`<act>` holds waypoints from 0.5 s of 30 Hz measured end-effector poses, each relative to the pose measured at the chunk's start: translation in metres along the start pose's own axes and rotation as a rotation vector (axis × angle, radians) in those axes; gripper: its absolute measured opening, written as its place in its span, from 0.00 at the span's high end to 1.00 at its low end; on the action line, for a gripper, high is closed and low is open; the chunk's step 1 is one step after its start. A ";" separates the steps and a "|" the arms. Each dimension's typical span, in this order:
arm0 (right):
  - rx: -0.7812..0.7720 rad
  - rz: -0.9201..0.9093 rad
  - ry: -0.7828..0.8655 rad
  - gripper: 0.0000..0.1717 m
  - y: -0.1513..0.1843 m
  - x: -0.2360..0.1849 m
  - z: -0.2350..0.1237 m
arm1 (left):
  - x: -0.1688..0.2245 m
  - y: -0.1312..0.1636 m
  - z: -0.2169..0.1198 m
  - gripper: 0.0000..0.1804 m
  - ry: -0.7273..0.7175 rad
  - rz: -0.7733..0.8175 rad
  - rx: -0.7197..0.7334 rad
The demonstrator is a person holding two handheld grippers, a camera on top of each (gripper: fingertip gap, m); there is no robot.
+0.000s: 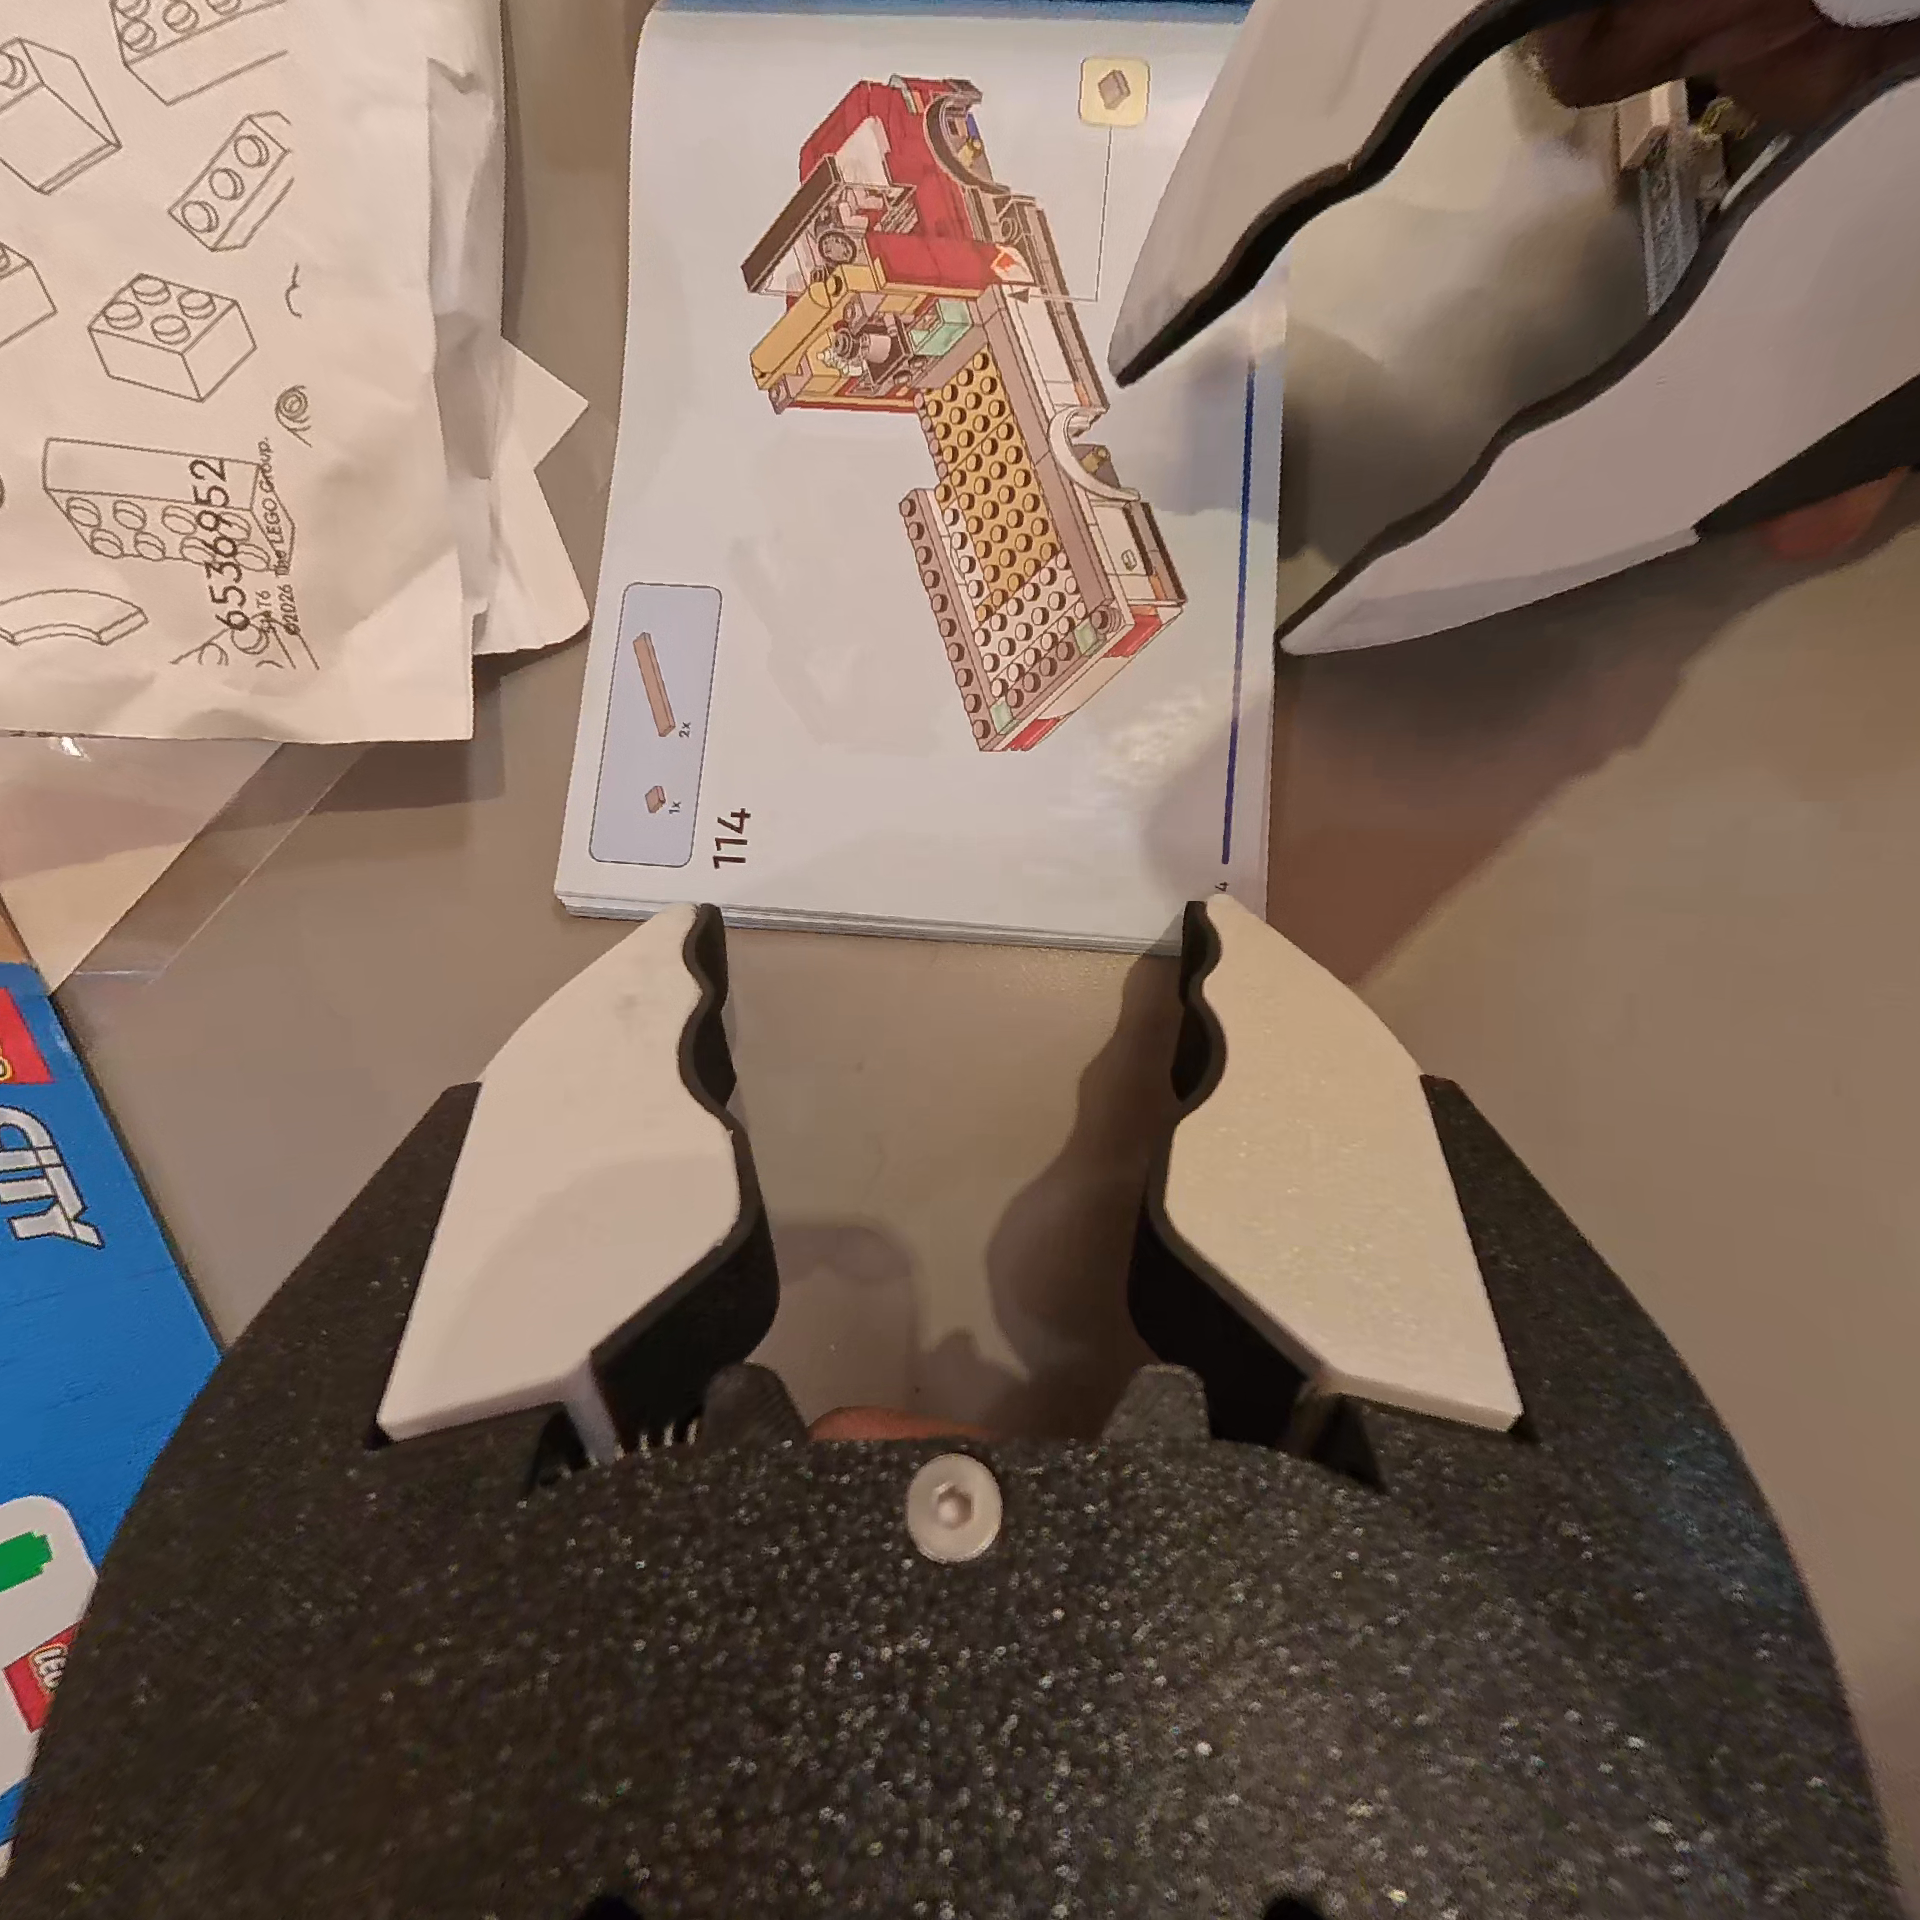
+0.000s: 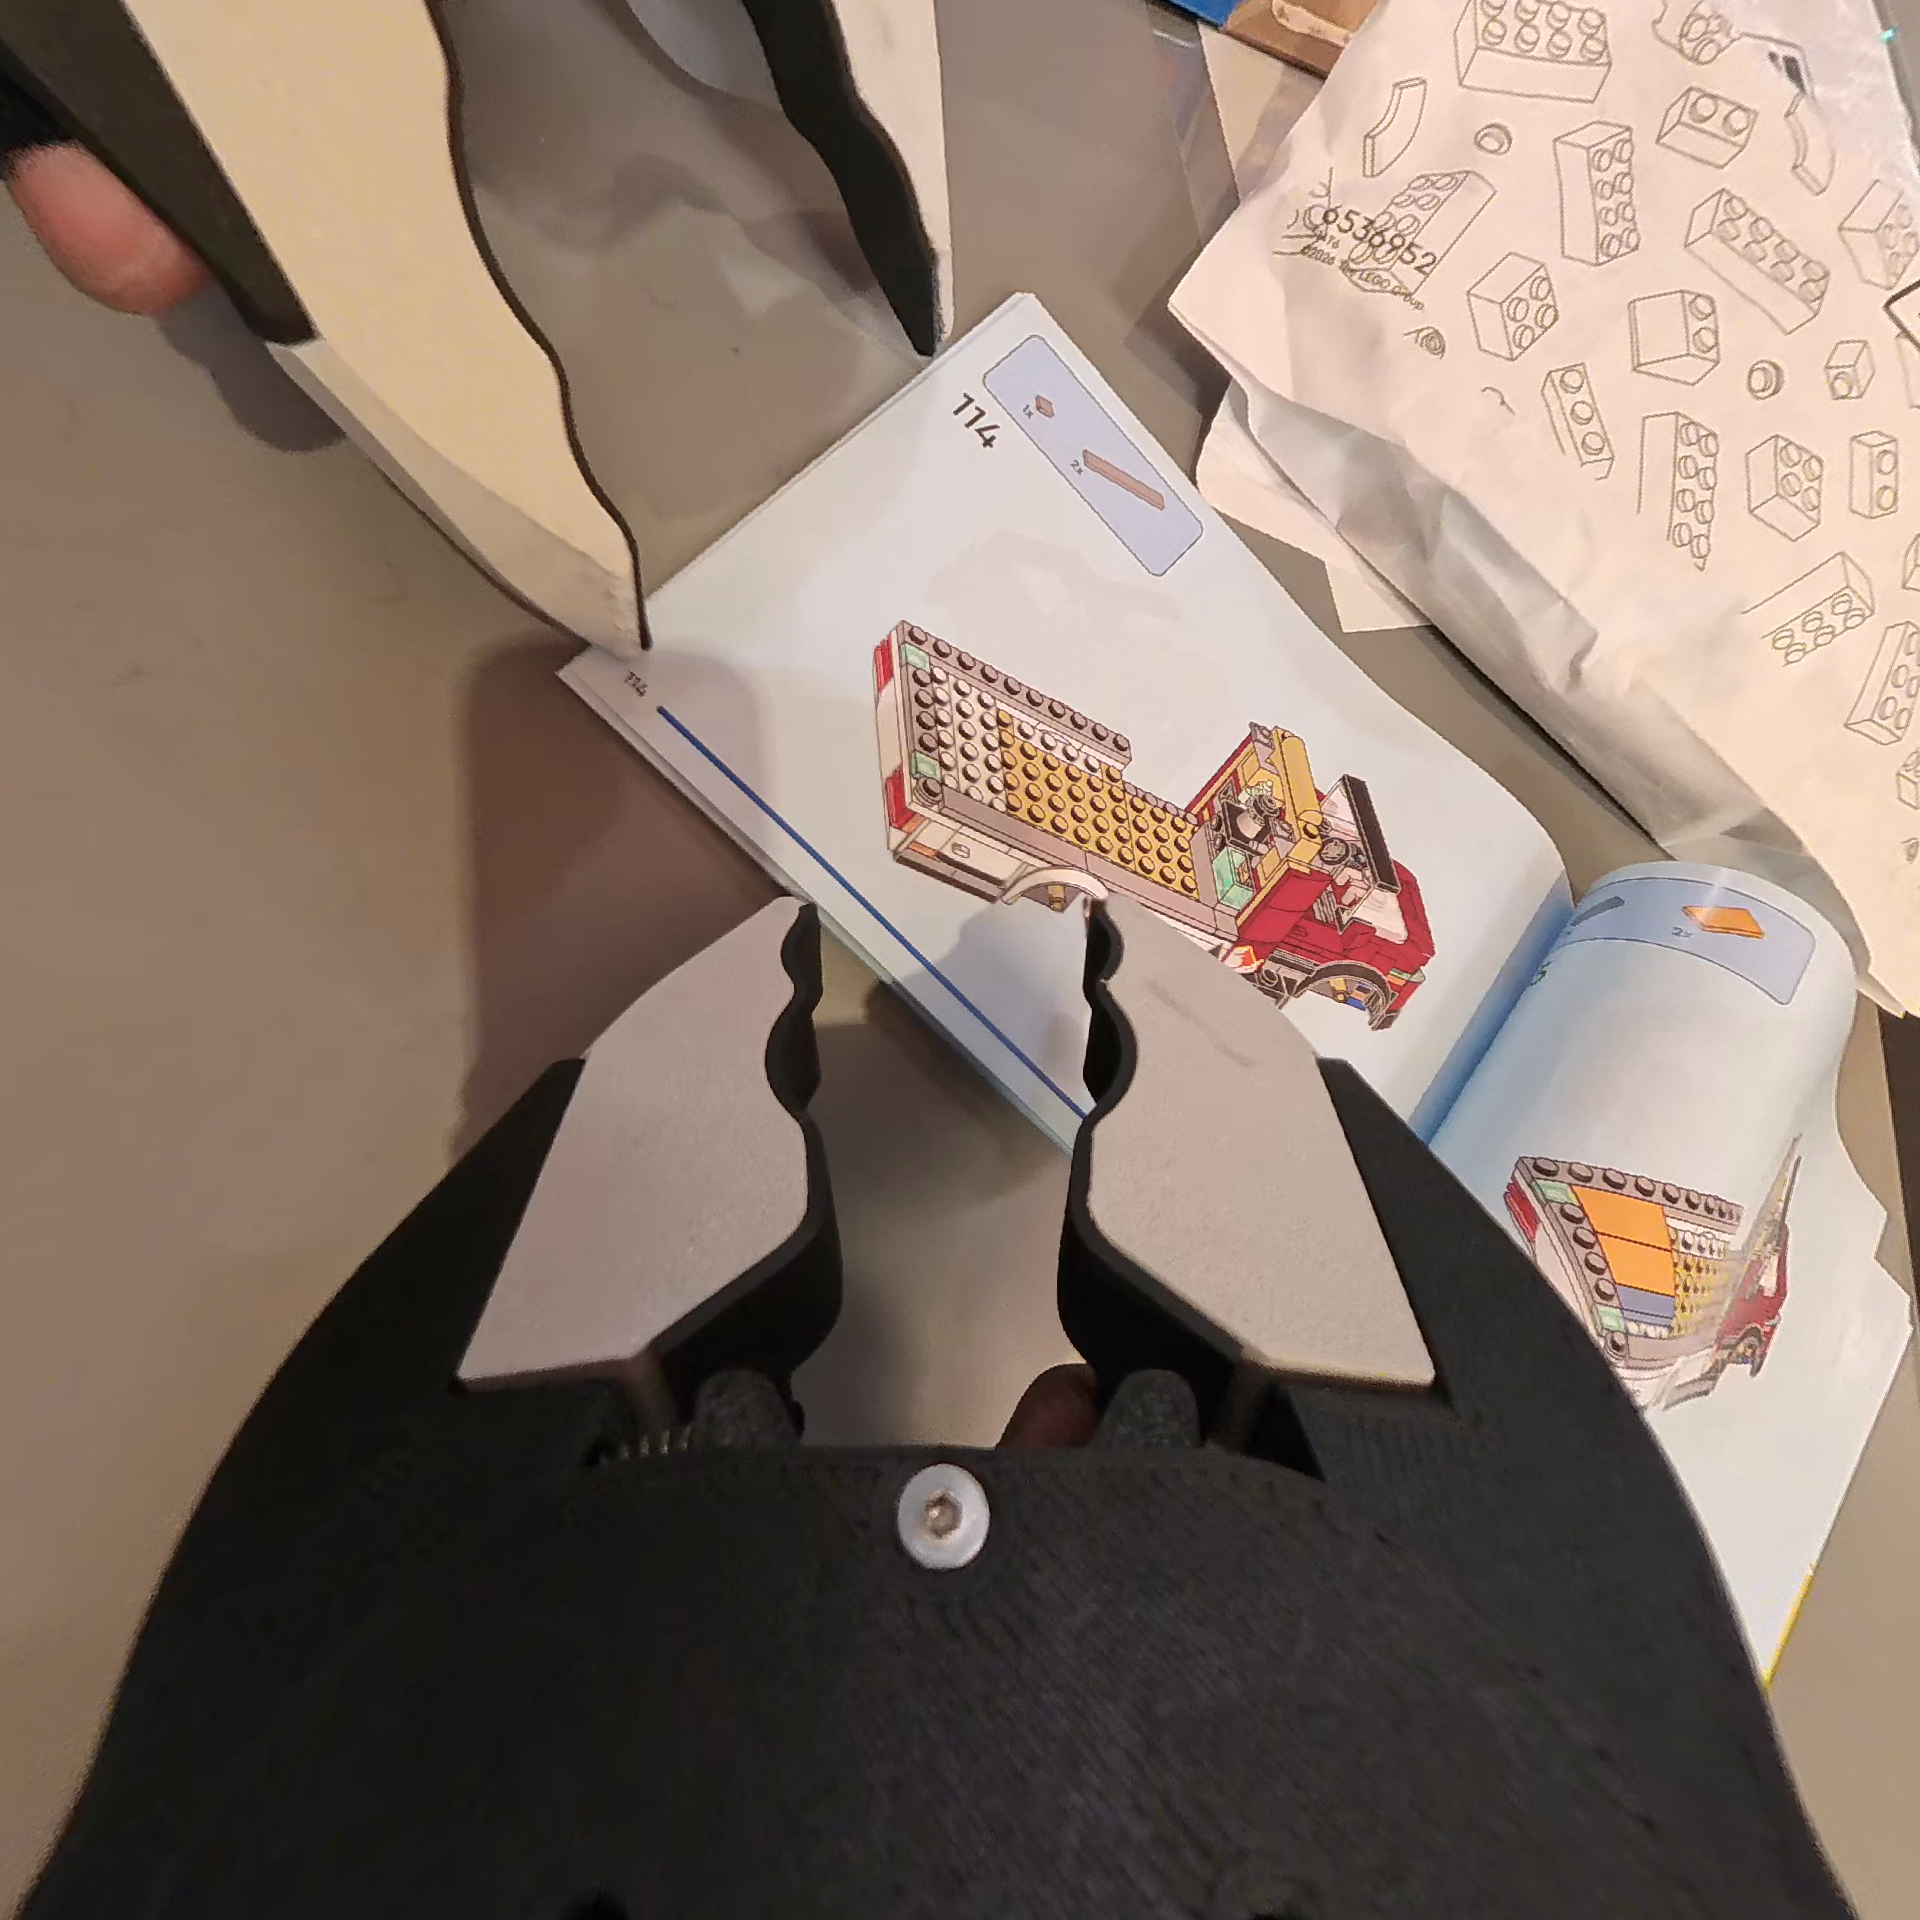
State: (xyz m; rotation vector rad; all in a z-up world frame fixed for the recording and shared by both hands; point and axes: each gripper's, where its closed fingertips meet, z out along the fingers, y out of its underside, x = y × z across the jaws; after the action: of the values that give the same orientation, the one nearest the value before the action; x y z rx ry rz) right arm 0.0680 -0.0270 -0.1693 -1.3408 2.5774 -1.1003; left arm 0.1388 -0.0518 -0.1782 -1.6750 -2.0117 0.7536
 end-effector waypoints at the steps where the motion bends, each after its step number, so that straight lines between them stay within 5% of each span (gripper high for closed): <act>1: 0.001 -0.002 -0.002 0.72 0.000 -0.001 0.000 | 0.000 0.000 0.000 0.53 -0.001 -0.001 0.000; 15: 0.009 -0.011 -0.001 0.71 -0.002 -0.001 0.001 | 0.000 -0.001 0.001 0.54 -0.002 -0.002 0.002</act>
State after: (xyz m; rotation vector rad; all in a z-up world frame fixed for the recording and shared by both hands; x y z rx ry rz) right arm 0.0706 -0.0277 -0.1687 -1.3547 2.5642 -1.1109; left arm 0.1373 -0.0517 -0.1781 -1.6713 -2.0131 0.7562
